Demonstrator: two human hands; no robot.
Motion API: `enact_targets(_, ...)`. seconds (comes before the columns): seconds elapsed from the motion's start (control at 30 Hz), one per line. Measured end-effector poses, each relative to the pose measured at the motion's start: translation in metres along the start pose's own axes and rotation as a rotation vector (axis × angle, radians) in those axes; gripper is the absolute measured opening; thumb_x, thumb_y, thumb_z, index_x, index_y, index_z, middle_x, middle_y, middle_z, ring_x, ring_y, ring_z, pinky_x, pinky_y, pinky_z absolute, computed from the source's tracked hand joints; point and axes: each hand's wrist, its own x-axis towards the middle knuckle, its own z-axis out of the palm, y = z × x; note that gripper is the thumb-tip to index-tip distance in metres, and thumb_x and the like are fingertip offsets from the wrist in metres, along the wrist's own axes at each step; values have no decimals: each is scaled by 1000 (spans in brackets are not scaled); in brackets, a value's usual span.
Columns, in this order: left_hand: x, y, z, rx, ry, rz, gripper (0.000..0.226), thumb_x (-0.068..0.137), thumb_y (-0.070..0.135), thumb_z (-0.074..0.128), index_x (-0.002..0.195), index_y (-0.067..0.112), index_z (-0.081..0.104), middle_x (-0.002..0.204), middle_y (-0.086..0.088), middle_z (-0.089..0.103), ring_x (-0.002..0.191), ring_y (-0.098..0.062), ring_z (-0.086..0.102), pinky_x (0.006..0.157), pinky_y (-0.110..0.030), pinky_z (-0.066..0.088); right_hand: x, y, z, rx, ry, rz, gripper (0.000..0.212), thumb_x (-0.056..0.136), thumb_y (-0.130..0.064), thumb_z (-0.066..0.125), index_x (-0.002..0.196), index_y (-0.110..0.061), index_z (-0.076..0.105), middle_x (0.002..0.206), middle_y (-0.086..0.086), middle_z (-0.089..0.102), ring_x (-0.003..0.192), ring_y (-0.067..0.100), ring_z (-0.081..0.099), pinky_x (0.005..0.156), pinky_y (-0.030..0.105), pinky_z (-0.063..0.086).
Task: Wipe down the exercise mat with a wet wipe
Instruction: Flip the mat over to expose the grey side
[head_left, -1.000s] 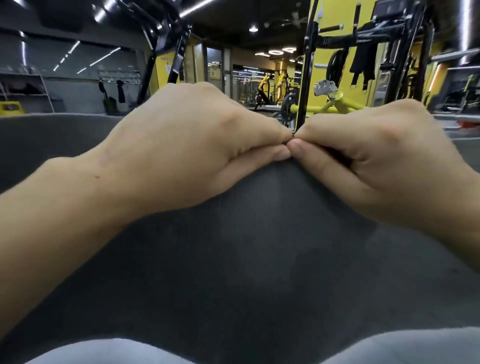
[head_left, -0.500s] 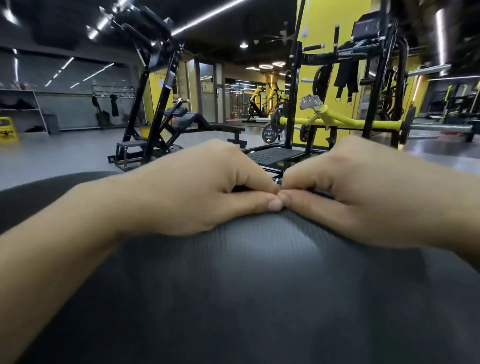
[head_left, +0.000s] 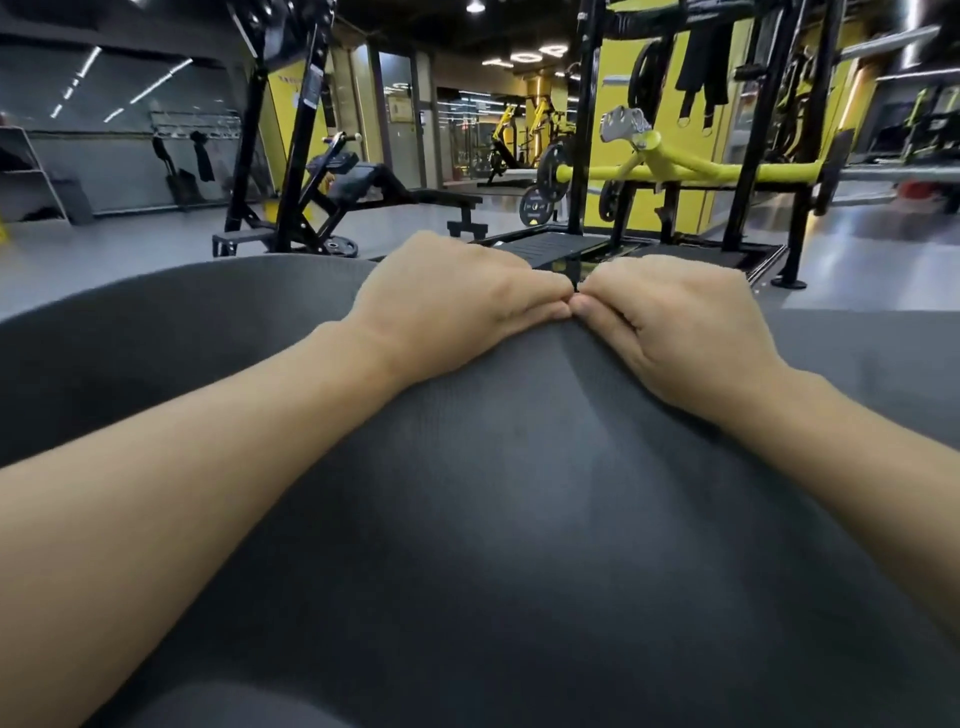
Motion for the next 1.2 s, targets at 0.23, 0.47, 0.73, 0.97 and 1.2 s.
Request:
enact_targets(0.23, 18, -9, 52, 63, 238, 129, 34, 111, 34, 47, 107, 14, 75, 75, -6, 66, 60, -31, 62, 44, -40, 46, -15, 26, 37, -121, 226, -43, 37, 110, -29, 48, 90, -6, 68, 79, 13, 59, 71, 35, 58, 58, 44, 45)
enact_targets(0.47, 26, -20, 104, 41, 246, 173, 42, 113, 39, 37, 113, 17, 72, 93, -3, 74, 76, -28, 70, 52, -43, 48, -22, 40, 65, -221, 196, -109, 36, 109, -28, 51, 88, -4, 67, 84, 15, 59, 68, 32, 51, 59, 42, 33)
enact_targets(0.73, -5, 0, 183, -82, 188, 213, 30, 108, 31, 49, 99, 11, 70, 80, -8, 66, 69, -32, 65, 52, -41, 47, -77, 27, 118, -215, -40, -104, 34, 110, -29, 48, 90, -7, 65, 86, 13, 57, 72, 34, 51, 61, 45, 36)
enact_targets(0.97, -90, 50, 238, -169, -46, 198, 25, 105, 35, 53, 94, 19, 68, 76, -1, 60, 66, -26, 60, 59, -37, 43, -157, -30, 168, 7, -229, -70, 25, 99, -17, 67, 77, -7, 62, 75, 12, 54, 63, 32, 52, 52, 42, 39)
enact_targets(1.2, -153, 82, 276, -238, -225, 125, 21, 103, 38, 53, 93, 24, 65, 79, 3, 62, 74, -24, 62, 62, -38, 39, -206, -89, 201, 103, -418, 170, 19, 88, -15, 77, 77, -10, 61, 79, 8, 55, 67, 30, 56, 51, 40, 42)
